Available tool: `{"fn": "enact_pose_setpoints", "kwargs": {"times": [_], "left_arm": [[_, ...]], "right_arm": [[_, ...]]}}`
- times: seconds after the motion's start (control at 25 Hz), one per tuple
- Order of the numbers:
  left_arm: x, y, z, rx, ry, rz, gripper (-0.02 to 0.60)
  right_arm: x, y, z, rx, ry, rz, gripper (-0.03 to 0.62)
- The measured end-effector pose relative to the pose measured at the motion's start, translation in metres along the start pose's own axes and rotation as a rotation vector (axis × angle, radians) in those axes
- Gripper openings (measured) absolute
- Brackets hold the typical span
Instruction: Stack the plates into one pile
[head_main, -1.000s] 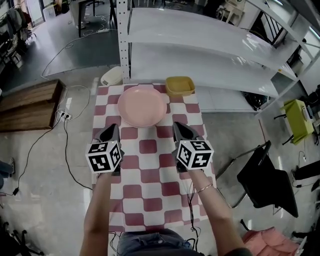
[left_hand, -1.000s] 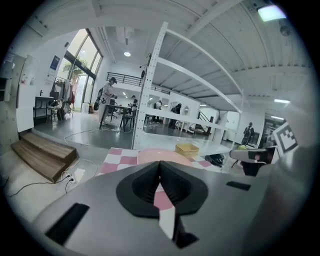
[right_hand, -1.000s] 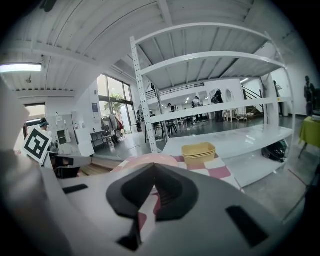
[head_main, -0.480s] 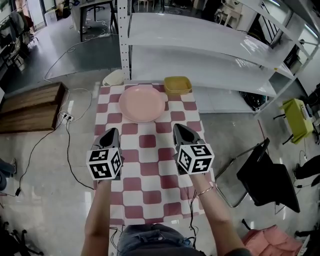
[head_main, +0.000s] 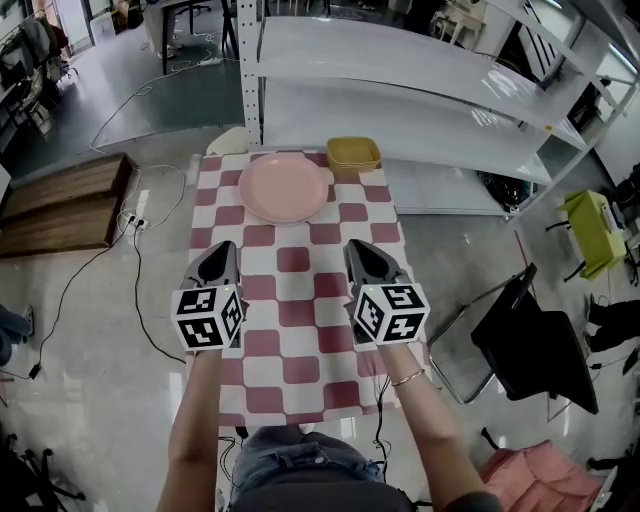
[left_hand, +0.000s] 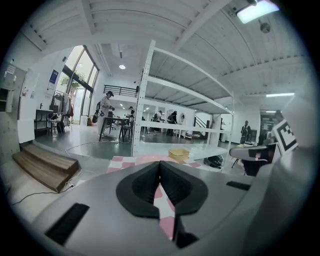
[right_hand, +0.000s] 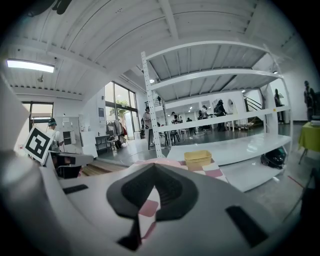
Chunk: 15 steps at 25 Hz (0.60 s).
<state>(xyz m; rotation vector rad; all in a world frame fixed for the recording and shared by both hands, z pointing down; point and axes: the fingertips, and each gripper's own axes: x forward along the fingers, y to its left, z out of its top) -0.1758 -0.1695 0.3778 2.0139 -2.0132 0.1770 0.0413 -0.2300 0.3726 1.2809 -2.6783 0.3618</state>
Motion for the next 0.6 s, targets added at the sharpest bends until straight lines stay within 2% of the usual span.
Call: {"fn": "enact_pose_setpoints", "kwargs": {"times": [0.6], "left_arm": [[-0.043, -0.023, -0.016, -0.001, -0.035, -0.008, 0.017]], "right_arm": [[-0.04, 0.014, -0.008, -0.018, -0.06, 0.012, 0.008]]}}
